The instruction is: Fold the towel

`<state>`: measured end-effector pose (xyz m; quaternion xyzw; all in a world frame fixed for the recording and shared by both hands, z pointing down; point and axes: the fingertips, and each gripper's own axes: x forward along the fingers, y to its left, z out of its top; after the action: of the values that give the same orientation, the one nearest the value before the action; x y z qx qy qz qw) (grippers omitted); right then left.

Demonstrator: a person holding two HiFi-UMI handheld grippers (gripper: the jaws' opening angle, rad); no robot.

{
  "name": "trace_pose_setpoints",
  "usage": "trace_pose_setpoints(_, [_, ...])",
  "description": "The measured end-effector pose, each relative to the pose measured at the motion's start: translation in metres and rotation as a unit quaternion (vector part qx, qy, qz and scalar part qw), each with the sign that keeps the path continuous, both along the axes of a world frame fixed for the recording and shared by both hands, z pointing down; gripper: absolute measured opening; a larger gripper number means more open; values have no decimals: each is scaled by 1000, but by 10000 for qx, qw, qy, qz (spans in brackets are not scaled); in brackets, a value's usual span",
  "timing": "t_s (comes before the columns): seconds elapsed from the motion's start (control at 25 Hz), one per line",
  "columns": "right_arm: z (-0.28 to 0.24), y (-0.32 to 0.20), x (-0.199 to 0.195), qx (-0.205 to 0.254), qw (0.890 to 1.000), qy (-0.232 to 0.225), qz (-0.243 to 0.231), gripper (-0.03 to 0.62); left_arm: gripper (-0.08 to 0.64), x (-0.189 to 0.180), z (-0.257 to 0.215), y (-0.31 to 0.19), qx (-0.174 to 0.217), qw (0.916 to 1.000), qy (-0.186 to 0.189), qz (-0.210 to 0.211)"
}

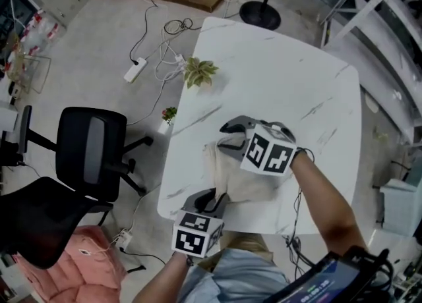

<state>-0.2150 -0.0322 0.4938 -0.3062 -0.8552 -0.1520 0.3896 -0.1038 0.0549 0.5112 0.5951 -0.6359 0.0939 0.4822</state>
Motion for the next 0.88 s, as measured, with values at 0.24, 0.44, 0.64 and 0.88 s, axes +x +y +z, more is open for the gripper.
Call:
trace_pose_setpoints(0.24, [-90, -12, -5, -1101, 9847, -946, 961, 219, 158, 1, -17, 16, 253, 9985, 479, -52])
trace_pose_setpoints(0.44, [-115, -32, 37, -886, 9722, -1320, 1717, 59, 140, -1, -35, 30, 408, 9991, 103, 48])
trace_pose_setpoints(0.64, [-58, 48, 90, -1023, 9778, -517, 1756, 15, 129, 5, -34, 27, 526, 9982, 169, 235])
trace_pose_setpoints(0.88, [9, 85, 108, -95, 9866, 36, 1631, 15, 127, 4, -31, 40, 478, 9981, 202, 320])
